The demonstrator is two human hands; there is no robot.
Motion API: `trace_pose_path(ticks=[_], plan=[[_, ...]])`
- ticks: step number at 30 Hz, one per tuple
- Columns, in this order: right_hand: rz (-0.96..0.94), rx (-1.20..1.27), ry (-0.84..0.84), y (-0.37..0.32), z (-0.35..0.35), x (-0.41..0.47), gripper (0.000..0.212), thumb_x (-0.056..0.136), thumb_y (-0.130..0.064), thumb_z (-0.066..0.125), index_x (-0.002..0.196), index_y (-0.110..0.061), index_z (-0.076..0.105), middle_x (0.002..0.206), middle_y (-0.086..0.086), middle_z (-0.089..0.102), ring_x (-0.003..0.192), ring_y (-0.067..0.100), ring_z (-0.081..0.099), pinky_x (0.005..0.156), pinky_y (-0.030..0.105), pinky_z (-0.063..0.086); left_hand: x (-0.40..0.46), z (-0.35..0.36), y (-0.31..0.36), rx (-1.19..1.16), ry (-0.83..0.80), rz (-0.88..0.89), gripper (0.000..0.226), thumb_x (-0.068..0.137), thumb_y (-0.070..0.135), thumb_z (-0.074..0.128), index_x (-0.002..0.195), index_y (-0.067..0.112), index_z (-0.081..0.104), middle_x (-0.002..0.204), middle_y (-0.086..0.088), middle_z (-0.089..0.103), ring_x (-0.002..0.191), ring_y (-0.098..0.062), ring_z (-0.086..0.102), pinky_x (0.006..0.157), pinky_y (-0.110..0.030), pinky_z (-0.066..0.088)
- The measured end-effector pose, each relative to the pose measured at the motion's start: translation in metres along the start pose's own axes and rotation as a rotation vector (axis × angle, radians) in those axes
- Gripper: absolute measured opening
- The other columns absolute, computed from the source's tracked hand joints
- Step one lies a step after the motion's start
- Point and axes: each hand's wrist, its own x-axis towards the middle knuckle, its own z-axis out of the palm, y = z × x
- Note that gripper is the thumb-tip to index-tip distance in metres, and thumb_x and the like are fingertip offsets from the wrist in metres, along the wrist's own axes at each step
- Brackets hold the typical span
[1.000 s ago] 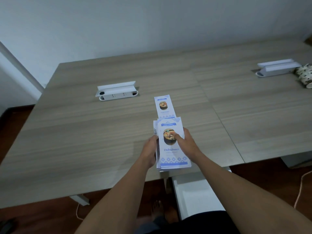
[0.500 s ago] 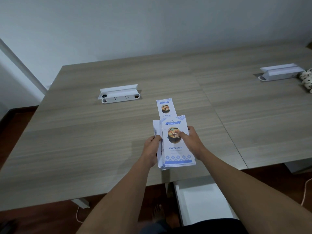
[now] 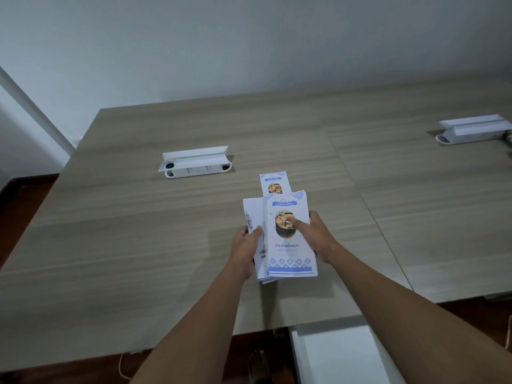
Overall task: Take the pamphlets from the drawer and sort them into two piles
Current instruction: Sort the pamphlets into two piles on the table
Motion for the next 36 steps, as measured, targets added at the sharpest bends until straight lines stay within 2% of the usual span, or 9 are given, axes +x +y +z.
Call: trace_pose_path(ticks=[3,7,9,13,18,22,25,31,36], plan=[[0.017,0.013,0.015,-0.01,0.004,0.03,0.05,0.092,-0.037,0.066,0.13,-0.018,0.042,0.123,0.008,0.063,0.106,0.028,0.067,0.091,0.053,0.056,0.029,-0.005,0.013,0.001,0.044,0.012,0.022,0.101,0.023,0.063,0.121,0.014,0.063,0.11,-0.01,0.077,0.087,-0.029,0.074,0.078,-0.047,0.063],[0.009,-0.009,0.017,-0.024,0.01,0.066,0.047,0.092,-0.035,0.067,0.127,-0.015,0.044,0.123,0.01,0.063,0.106,0.028,0.067,0.086,0.046,0.058,0.065,-0.017,0.031,-0.011,0.098,0.012,0.015,0.099,0.023,0.064,0.114,0.021,0.066,0.1,-0.003,0.077,0.08,-0.024,0.074,0.057,-0.032,0.06],[0.01,-0.024,0.011,-0.03,0.011,0.085,0.047,0.091,-0.034,0.069,0.126,-0.013,0.045,0.122,0.011,0.063,0.106,0.029,0.067,0.087,0.047,0.058,0.083,-0.023,0.039,-0.014,0.113,0.007,0.013,0.098,0.022,0.064,0.111,0.024,0.067,0.1,-0.002,0.077,0.079,-0.024,0.074,0.053,-0.031,0.061],[0.049,-0.051,0.022,-0.035,0.011,0.128,0.049,0.089,-0.037,0.07,0.126,-0.014,0.046,0.117,0.01,0.066,0.1,0.029,0.07,0.088,0.05,0.058,0.125,-0.034,0.055,0.0,0.161,-0.012,0.011,0.094,0.022,0.063,0.103,0.025,0.068,0.108,-0.008,0.075,0.089,-0.031,0.071,0.086,-0.051,0.062],[0.035,-0.119,0.023,-0.038,0.006,0.182,0.041,0.087,-0.039,0.071,0.119,-0.023,0.05,0.108,0.003,0.068,0.092,0.024,0.072,0.083,0.048,0.06,0.165,-0.048,0.067,0.023,0.222,0.003,0.009,0.091,0.026,0.061,0.098,0.024,0.067,0.1,-0.003,0.069,0.083,-0.022,0.067,0.063,-0.031,0.056],[-0.006,-0.111,0.028,-0.045,0.011,0.214,0.028,0.088,-0.03,0.072,0.112,-0.027,0.056,0.104,0.002,0.07,0.086,0.018,0.072,0.068,0.035,0.059,0.186,-0.054,0.069,0.029,0.188,-0.014,0.009,0.093,0.025,0.058,0.098,0.02,0.064,0.103,-0.008,0.068,0.093,-0.031,0.066,0.09,-0.055,0.059],[0.005,-0.112,0.047,-0.047,0.017,0.23,0.026,0.089,-0.026,0.072,0.109,-0.025,0.056,0.096,-0.002,0.068,0.079,0.013,0.069,0.055,0.026,0.053,0.195,-0.059,0.067,0.044,0.191,-0.03,0.007,0.094,0.024,0.058,0.095,0.019,0.064,0.104,-0.011,0.068,0.095,-0.031,0.065,0.097,-0.059,0.054],[0.075,-0.166,0.072,-0.046,0.024,0.254,0.031,0.09,-0.028,0.07,0.113,-0.016,0.053,0.107,0.008,0.066,0.094,0.029,0.069,0.08,0.042,0.057,0.204,-0.063,0.061,0.005,0.2,-0.068,0.01,0.096,0.024,0.058,0.09,0.017,0.063,0.103,-0.011,0.066,0.094,-0.03,0.064,0.099,-0.056,0.053],[0.082,-0.184,0.094,-0.032,0.034,0.26,0.041,0.09,-0.024,0.07,0.125,-0.008,0.055,0.118,0.013,0.067,0.103,0.031,0.067,0.085,0.044,0.056,0.205,-0.064,0.06,-0.024,0.212,-0.114,0.014,0.098,0.029,0.057,0.1,0.017,0.063,0.13,-0.021,0.067,0.121,-0.041,0.064,0.106,-0.061,0.05]])
